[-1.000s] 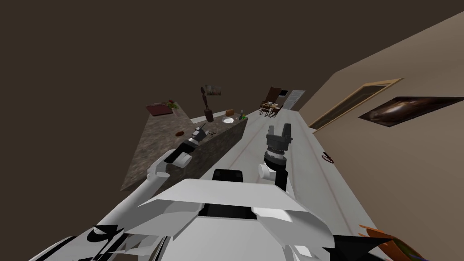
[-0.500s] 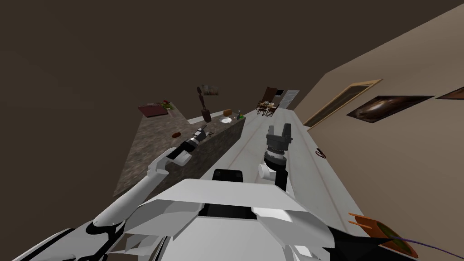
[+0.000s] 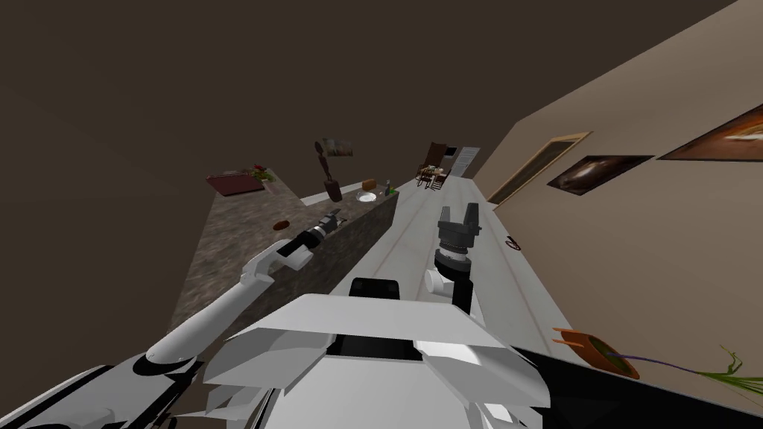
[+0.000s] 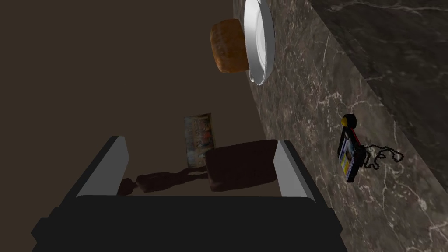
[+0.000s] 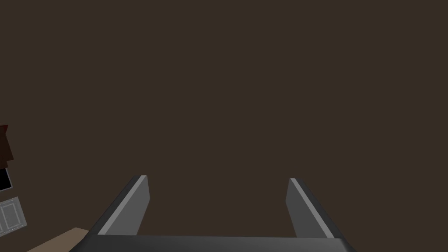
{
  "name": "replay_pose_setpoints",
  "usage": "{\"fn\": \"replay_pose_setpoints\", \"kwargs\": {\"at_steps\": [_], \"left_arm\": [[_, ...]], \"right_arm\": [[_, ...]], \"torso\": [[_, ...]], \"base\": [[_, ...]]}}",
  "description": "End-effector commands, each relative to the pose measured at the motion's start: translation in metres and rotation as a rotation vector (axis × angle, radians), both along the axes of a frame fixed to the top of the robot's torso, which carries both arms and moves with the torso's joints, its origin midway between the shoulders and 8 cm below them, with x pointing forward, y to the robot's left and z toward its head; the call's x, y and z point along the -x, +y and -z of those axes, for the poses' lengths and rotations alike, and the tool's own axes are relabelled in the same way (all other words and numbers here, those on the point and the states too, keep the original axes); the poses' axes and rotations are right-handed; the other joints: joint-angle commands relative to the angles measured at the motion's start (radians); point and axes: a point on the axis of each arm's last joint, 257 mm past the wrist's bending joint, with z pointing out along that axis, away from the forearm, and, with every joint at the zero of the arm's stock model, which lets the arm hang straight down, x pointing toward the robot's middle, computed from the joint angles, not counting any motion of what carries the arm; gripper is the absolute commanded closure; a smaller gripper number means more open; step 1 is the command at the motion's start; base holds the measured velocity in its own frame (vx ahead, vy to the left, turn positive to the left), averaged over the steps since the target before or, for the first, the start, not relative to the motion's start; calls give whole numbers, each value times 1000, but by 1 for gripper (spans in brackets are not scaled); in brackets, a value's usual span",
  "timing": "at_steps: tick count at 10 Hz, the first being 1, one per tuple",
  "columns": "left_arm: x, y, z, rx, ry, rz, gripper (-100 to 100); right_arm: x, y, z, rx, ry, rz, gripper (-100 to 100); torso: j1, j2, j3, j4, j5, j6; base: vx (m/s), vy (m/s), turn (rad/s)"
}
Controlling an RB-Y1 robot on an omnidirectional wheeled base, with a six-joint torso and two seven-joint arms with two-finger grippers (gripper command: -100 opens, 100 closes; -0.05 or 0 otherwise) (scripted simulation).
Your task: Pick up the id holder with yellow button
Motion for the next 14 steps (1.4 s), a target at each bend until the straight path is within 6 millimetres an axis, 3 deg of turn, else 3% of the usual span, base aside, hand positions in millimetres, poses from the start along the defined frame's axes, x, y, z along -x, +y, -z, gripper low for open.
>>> {"fn": "replay_pose_setpoints", "kwargs": {"at_steps": [1, 8, 13, 14], "left_arm": [[-4, 8, 11, -25, 44, -19, -100], [-11, 62, 67, -188, 251, -111, -100], [-9, 94, 92, -270, 359, -171, -100], [-7, 109, 101, -306, 400, -194, -100]], "right_arm": [[0, 0, 0, 0, 0, 0, 0], [0, 0, 0, 0, 0, 0, 0], [0, 0, 0, 0, 0, 0, 0], [0, 0, 0, 0, 0, 0, 0]], "torso": [[0, 0, 0, 0, 0, 0], [1, 0, 0, 0, 0, -1], [1, -1, 0, 0, 0, 0], [1, 0, 0, 0, 0, -1]], "base": [[-10, 5, -77], [-7, 8, -122], [-6, 13, -113], [-6, 15, -136]]}}
